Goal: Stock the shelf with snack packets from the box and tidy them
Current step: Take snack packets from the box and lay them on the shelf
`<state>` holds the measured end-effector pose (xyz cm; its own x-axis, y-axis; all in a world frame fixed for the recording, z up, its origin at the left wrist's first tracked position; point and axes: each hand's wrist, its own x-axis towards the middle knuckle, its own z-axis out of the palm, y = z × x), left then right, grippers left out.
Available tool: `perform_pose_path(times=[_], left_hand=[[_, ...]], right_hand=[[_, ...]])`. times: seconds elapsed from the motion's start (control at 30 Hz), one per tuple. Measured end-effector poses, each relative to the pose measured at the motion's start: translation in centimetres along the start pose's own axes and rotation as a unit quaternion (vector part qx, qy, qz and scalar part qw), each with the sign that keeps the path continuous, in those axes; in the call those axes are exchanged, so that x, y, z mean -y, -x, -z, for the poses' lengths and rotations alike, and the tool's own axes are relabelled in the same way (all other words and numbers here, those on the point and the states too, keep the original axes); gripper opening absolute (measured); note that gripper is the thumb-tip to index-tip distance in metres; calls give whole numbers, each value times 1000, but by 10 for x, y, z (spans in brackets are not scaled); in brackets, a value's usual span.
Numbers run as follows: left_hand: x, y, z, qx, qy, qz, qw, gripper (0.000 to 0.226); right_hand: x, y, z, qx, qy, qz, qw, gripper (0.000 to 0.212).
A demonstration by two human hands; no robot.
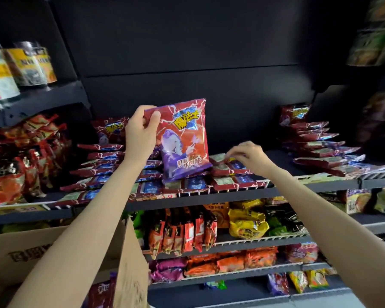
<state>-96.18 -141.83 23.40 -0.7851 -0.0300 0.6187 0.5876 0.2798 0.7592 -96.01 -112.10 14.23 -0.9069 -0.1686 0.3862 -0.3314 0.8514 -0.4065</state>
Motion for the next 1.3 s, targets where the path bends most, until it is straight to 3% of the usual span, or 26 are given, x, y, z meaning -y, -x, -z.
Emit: perform_pose_path(times=[0.13,0.37,0.67,0.8,0.87,0.93,1.03,1.17,1.3], left_hand=[[-6,-11,-29,15,25,-14,999,8],[-8,-31,-105,45,14,-58,997,6],[47,-13,-140,192,-20,-14,981,6],[52,-4,-134,301,-44,-12,952,7],[50,1,-132,363,-102,-33,925,7],[50,4,-131,363,-202,-68,907,11],[54,4,-125,325,-329,-107,880,18],[48,10,-117,358,-347,-99,861,27],[32,16,-103,324,-365,-116,865,33]], right_hand=[[1,16,2,85,-33,-4,996,30],[10,24,4,94,-16,-29,995,25],[12,29,5,106,4,-28,994,29],[13,31,5,105,10,-31,994,29],[16,31,5,100,13,-28,994,29],[19,32,6,96,18,-26,995,29],[22,33,4,49,34,-45,997,30],[31,35,1,-52,48,-50,996,31],[54,39,0,-178,91,-33,979,23]])
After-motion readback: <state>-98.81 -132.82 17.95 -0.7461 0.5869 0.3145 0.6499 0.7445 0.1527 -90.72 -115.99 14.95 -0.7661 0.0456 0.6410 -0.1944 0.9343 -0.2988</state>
